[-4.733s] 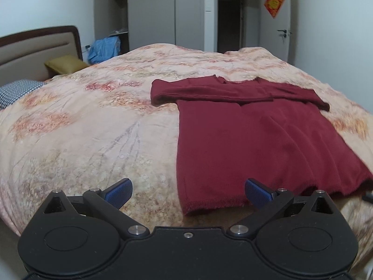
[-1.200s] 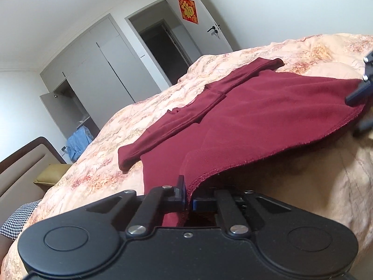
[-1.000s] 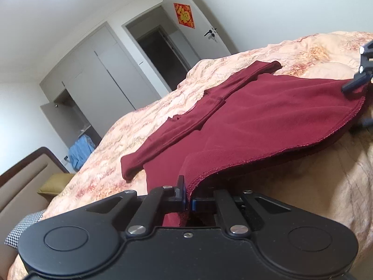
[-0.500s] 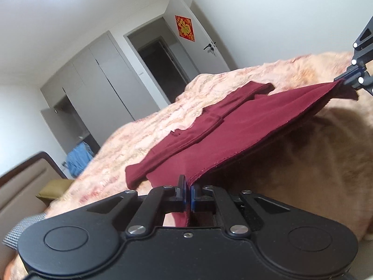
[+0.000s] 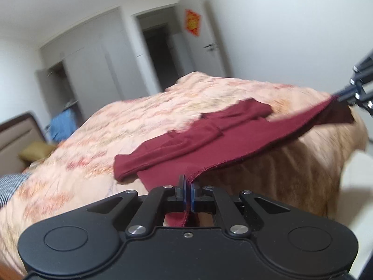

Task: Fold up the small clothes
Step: 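Lift the hem with both tools and fold it over toward the collar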

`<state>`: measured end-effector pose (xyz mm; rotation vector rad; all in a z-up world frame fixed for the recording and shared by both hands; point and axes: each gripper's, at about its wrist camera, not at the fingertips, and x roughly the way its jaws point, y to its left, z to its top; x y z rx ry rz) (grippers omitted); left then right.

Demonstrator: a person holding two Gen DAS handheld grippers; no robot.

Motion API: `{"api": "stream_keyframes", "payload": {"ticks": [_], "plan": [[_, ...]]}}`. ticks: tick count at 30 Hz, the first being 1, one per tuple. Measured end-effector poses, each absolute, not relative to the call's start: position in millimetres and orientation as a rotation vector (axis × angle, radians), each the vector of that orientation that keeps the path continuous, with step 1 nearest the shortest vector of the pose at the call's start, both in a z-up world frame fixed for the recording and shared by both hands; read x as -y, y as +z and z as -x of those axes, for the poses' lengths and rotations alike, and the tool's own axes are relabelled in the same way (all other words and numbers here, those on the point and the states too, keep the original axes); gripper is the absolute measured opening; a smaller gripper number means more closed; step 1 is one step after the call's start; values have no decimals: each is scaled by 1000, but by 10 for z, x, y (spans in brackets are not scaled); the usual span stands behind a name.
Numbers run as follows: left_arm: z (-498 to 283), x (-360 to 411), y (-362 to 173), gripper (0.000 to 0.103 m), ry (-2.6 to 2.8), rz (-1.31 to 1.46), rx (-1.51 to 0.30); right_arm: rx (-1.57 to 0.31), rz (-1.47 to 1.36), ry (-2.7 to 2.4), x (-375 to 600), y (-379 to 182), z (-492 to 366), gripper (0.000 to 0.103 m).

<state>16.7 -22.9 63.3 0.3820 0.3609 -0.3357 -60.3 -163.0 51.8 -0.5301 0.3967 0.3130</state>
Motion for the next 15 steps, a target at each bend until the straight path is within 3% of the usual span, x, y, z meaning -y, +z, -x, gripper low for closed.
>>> {"api": "stream_keyframes", "payload": {"ticks": [5, 10, 15], "plan": [[-679, 399, 963, 3, -284, -302, -323, -361, 523, 301, 1697, 735, 44, 5], [-1445, 553, 1291, 3, -327, -406, -290, -331, 600, 275, 1782, 1022, -737, 5], [-2453, 608, 1421, 4, -379, -439, -399, -388, 548, 283, 1935, 1170, -1779, 5]]}}
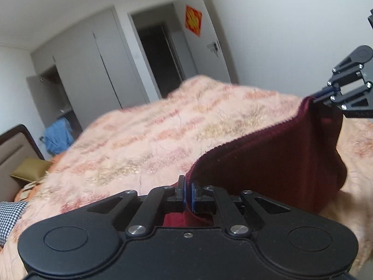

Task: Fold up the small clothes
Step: 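Lift the hem with both tools and fold it over toward the collar, then lower the folded hem onto the sweater and open both tools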

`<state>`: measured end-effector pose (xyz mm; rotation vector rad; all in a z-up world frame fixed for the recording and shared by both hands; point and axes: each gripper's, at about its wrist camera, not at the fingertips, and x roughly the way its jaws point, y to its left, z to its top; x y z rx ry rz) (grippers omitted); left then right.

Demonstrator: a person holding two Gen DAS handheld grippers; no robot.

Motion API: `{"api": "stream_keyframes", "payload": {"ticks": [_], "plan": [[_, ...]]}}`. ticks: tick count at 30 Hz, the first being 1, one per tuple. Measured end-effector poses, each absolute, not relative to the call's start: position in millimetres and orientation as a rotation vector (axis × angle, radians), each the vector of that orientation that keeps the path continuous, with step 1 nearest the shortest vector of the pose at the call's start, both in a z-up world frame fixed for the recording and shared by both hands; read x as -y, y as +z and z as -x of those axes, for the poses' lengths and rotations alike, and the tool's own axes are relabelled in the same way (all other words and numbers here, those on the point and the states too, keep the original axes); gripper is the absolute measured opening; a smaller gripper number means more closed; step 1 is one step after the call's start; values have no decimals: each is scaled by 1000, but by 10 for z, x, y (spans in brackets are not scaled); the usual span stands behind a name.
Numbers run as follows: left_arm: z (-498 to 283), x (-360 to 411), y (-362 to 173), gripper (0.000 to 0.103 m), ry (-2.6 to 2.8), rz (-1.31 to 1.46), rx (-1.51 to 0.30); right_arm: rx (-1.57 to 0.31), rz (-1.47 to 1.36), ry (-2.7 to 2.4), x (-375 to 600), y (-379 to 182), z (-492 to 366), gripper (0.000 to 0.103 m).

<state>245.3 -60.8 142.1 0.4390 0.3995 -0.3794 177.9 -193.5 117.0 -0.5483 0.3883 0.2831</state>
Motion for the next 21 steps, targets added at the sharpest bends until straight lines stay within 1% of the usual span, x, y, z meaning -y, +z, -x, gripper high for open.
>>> {"api": "stream_keyframes", "payload": {"ticks": [4, 9, 12, 16, 18, 21], "plan": [[-3248, 584, 1336, 5, -392, -419, -501, -462, 493, 279, 2108, 1112, -2582, 5], [-4116, 536, 1018, 5, -436, -372, -622, -567, 417, 305, 2272, 789, -3457, 5], [-4506, 539, 750, 5, -450, -377, -670, -621, 414, 312, 2307, 541, -3853, 5], [-4881, 508, 411, 6, -469, -318, -752, -675, 374, 314, 2348, 263, -4248, 6], [-5019, 483, 286, 9, -479, -295, -784, -695, 360, 320, 2366, 149, -4372, 6], [-5130, 433, 163, 22, -484, -265, -804, -721, 342, 332, 2385, 28, -4514, 7]]}}
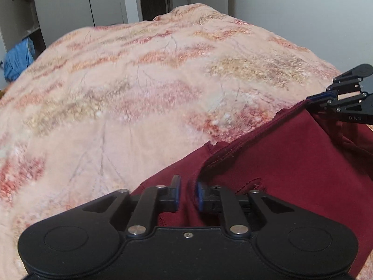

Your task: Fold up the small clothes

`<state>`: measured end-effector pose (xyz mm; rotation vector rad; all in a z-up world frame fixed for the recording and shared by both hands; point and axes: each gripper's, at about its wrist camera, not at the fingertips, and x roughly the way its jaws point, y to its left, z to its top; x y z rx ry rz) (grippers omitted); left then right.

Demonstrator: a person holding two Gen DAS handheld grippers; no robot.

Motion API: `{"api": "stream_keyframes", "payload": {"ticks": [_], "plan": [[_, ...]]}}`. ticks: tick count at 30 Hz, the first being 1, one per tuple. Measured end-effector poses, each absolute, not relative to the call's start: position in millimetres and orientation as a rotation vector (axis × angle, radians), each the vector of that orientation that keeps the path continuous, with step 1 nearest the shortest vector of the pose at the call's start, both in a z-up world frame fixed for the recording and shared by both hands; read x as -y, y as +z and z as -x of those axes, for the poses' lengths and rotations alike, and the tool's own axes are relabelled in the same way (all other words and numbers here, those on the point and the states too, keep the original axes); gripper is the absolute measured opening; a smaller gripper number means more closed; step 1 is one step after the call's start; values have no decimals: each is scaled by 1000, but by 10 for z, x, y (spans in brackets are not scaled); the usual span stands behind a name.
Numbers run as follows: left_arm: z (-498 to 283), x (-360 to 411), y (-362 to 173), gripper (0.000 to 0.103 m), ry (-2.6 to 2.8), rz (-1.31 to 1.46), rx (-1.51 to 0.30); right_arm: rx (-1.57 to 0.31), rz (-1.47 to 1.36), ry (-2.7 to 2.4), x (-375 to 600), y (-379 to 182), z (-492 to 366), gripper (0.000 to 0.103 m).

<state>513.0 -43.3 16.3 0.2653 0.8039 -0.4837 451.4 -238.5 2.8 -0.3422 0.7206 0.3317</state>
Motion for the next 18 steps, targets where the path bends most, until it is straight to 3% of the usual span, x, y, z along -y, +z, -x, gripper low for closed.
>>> {"api": "stream_keyframes", "payload": {"ticks": [1, 2, 4, 5, 6, 8, 10, 11, 12, 18], "plan": [[-5158, 415, 138, 36, -480, -256, -807, -727, 339, 333, 2384, 7, -4519, 7], [-5167, 398, 117, 56, -472, -253, -805, -734, 333, 336, 2392, -17, -4541, 9], [-5143, 364, 118, 81, -445, -262, -774, -740, 310, 340, 2423, -38, -4556, 18], [-5122, 347, 124, 86, -430, -272, -751, -739, 294, 334, 2451, -36, -4556, 31], [-5101, 330, 149, 88, -418, -281, -732, -736, 275, 322, 2483, -35, -4558, 55], [-5057, 279, 215, 95, -397, -284, -695, -715, 230, 302, 2564, -8, -4537, 74], [-4998, 201, 306, 102, -379, -262, -650, -702, 179, 288, 2656, 24, -4496, 81], [-4966, 151, 360, 102, -372, -243, -632, -689, 154, 277, 2705, 43, -4456, 91], [-4929, 98, 410, 102, -364, -220, -620, -670, 132, 266, 2752, 60, -4404, 96], [-4443, -90, 507, 102, -378, -177, -567, -593, 71, 284, 2853, 104, -3877, 102]]}}
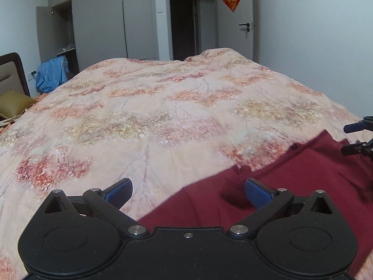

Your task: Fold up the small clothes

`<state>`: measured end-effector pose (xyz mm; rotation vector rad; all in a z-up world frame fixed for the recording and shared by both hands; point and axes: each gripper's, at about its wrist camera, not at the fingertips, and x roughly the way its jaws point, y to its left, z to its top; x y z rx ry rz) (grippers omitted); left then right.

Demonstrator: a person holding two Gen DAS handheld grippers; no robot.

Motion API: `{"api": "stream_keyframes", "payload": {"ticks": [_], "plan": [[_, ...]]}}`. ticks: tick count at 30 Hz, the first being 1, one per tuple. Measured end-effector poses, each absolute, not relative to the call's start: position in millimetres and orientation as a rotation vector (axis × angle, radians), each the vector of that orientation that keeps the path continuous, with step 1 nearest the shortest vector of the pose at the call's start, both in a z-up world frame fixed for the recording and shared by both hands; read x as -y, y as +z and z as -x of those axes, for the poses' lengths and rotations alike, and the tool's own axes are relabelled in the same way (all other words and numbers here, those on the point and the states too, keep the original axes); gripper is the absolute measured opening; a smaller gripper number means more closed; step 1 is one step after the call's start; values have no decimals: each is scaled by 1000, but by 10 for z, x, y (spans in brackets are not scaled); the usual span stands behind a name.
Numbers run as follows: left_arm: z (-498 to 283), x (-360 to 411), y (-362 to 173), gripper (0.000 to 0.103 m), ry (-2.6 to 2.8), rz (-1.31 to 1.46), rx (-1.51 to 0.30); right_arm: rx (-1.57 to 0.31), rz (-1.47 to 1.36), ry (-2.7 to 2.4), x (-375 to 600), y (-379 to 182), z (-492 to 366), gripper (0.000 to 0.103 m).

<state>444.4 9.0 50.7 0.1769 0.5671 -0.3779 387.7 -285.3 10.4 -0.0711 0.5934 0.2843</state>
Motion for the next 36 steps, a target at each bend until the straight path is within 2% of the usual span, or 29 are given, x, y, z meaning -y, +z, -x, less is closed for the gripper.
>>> {"api": "stream_keyframes", "payload": {"ticks": [10, 12, 14, 16, 17, 20, 22, 24, 26, 28, 29, 30, 33, 36], "plan": [[-3448, 207, 86, 102, -496, -361, -534, -592, 110, 254, 2660, -108, -3499, 90], [-3393, 339, -2, 98, -447, -457, -509, -602, 89, 236, 2686, -126, -3509, 86], [-3425, 447, -56, 84, -409, -533, -505, -610, 81, 222, 2702, -146, -3521, 83], [-3476, 501, -80, 79, -378, -576, -487, -613, 84, 211, 2711, -166, -3522, 83], [-3519, 520, -81, 72, -352, -590, -483, -614, 87, 207, 2710, -175, -3523, 82], [-3667, 471, -25, 60, -306, -544, -487, -618, 92, 199, 2705, -203, -3540, 80], [-3768, 399, 18, 50, -264, -471, -504, -620, 89, 197, 2709, -221, -3556, 74], [-3856, 298, 58, 40, -218, -393, -523, -624, 76, 194, 2727, -231, -3583, 59], [-3950, 187, 81, 24, -179, -320, -549, -626, 48, 194, 2762, -235, -3605, 47], [-4056, 63, 80, 22, -136, -227, -582, -621, 25, 177, 2808, -230, -3616, 35], [-4106, -4, 75, 21, -104, -185, -597, -618, 20, 160, 2831, -232, -3618, 24], [-4160, -74, 65, 21, -78, -144, -618, -617, 14, 143, 2860, -234, -3624, 20], [-4292, -292, 16, 22, -61, -8, -686, -622, -5, 123, 2921, -265, -3635, 20], [-4300, -431, 12, 29, -117, 53, -699, -625, 19, 113, 2919, -302, -3604, 23]]}}
